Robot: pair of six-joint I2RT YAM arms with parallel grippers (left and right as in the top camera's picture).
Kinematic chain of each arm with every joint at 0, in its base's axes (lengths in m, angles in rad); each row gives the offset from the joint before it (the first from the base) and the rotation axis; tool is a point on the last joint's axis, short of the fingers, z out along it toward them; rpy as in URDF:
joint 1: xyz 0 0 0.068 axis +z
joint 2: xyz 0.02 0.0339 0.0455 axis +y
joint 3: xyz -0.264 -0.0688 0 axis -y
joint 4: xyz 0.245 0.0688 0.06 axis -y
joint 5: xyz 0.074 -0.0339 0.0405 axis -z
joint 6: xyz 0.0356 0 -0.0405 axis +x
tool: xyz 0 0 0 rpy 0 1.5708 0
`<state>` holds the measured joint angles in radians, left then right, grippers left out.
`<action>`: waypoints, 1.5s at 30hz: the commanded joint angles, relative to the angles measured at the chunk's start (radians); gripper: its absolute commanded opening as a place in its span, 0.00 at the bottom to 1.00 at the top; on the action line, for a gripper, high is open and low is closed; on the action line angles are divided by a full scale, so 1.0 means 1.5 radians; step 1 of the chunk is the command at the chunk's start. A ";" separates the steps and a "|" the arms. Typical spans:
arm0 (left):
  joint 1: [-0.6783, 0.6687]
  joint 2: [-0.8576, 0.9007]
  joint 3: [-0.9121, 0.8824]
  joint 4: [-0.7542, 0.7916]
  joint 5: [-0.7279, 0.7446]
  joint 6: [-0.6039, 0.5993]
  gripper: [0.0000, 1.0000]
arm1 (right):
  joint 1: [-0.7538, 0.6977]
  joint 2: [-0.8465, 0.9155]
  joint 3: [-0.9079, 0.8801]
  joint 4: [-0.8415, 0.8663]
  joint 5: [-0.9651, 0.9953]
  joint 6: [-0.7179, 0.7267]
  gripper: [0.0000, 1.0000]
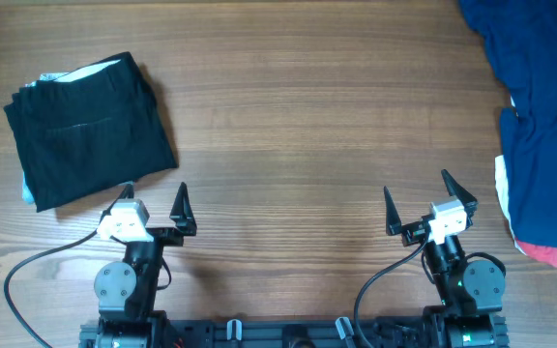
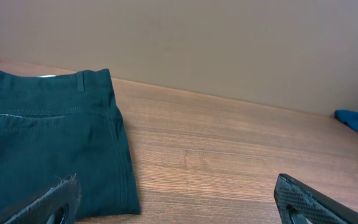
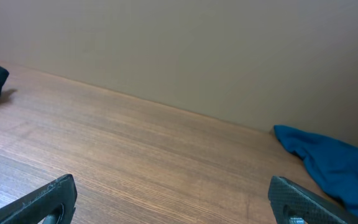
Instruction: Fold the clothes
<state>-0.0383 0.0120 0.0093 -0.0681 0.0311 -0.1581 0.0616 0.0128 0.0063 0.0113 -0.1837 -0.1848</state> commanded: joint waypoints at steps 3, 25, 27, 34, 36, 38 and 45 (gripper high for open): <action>-0.004 -0.004 -0.003 -0.005 0.003 0.013 1.00 | -0.003 -0.005 -0.001 0.003 -0.013 0.001 1.00; -0.004 -0.004 -0.003 -0.005 0.003 0.013 1.00 | -0.003 -0.005 -0.001 0.003 -0.013 0.001 1.00; -0.004 -0.004 -0.003 -0.005 0.003 0.013 1.00 | -0.003 -0.005 -0.001 0.003 -0.013 0.001 1.00; -0.004 -0.004 -0.003 -0.005 0.003 0.013 1.00 | -0.003 -0.005 -0.001 0.003 -0.013 0.001 1.00; -0.004 -0.004 -0.002 -0.005 0.004 0.013 1.00 | -0.003 -0.005 -0.001 0.003 -0.012 0.001 1.00; -0.004 -0.004 -0.003 -0.005 0.003 0.013 1.00 | -0.003 -0.005 -0.001 0.003 -0.011 0.001 1.00; -0.004 -0.004 0.000 -0.003 0.017 -0.042 1.00 | -0.003 -0.005 0.016 -0.029 -0.005 0.188 1.00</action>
<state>-0.0387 0.0120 0.0093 -0.0681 0.0311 -0.1642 0.0616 0.0128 0.0063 0.0116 -0.1944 -0.0254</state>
